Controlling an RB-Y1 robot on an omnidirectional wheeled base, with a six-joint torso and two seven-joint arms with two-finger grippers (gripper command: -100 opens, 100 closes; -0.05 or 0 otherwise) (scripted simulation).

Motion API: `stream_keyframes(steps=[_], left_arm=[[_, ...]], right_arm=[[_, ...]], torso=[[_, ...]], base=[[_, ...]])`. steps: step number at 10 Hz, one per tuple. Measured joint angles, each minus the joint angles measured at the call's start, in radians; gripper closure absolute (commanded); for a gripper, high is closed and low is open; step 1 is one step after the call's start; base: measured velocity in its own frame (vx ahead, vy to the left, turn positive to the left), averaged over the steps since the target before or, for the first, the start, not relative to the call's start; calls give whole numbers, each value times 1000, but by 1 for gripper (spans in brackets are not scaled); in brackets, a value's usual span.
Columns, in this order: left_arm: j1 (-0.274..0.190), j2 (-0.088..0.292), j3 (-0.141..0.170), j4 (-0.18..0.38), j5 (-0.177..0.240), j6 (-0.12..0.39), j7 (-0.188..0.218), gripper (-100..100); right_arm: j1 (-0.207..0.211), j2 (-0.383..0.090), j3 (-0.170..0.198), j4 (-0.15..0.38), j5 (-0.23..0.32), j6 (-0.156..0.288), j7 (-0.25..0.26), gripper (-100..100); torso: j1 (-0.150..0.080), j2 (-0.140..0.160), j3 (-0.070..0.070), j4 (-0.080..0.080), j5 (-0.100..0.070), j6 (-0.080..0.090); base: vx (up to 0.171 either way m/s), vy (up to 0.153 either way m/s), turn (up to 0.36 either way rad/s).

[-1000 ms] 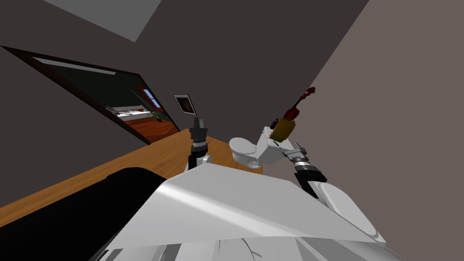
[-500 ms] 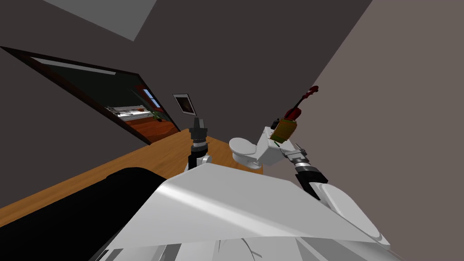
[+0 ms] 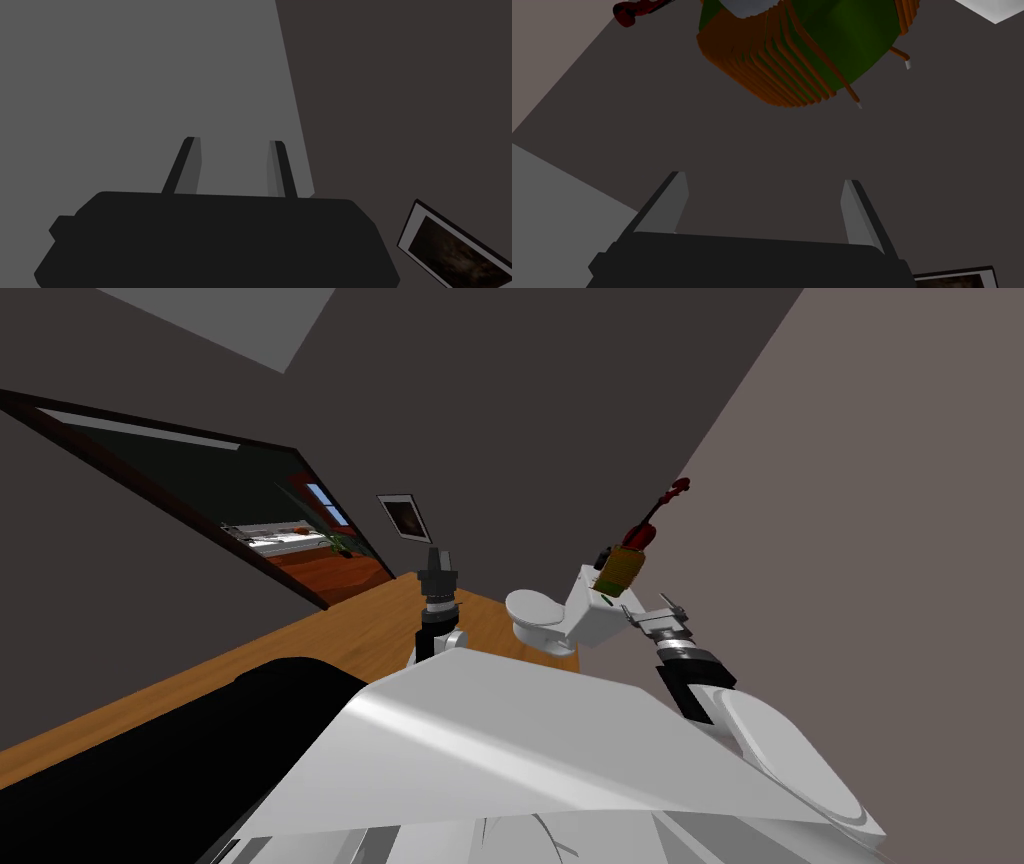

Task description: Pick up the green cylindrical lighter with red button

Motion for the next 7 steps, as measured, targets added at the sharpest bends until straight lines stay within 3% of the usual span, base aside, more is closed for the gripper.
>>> stream_keyframes(steps=[1,5,7], left_arm=[[0,0,0,0,0,0,0,0],[0,0,0,0,0,0,0,0],[0,0,0,0,0,0,0,0]], right_arm=[[0,0,-1,-2,0,0,0,100],[0,0,0,-2,0,0,0,100],[0,0,0,-2,0,0,0,-100]], torso=[[-1,-2,-1,0,0,0],[-1,-4,-2,-1,0,0],[-1,-4,-2,-1,0,0]], base=[[0,0,0],[0,0,0],[19,0,22]])
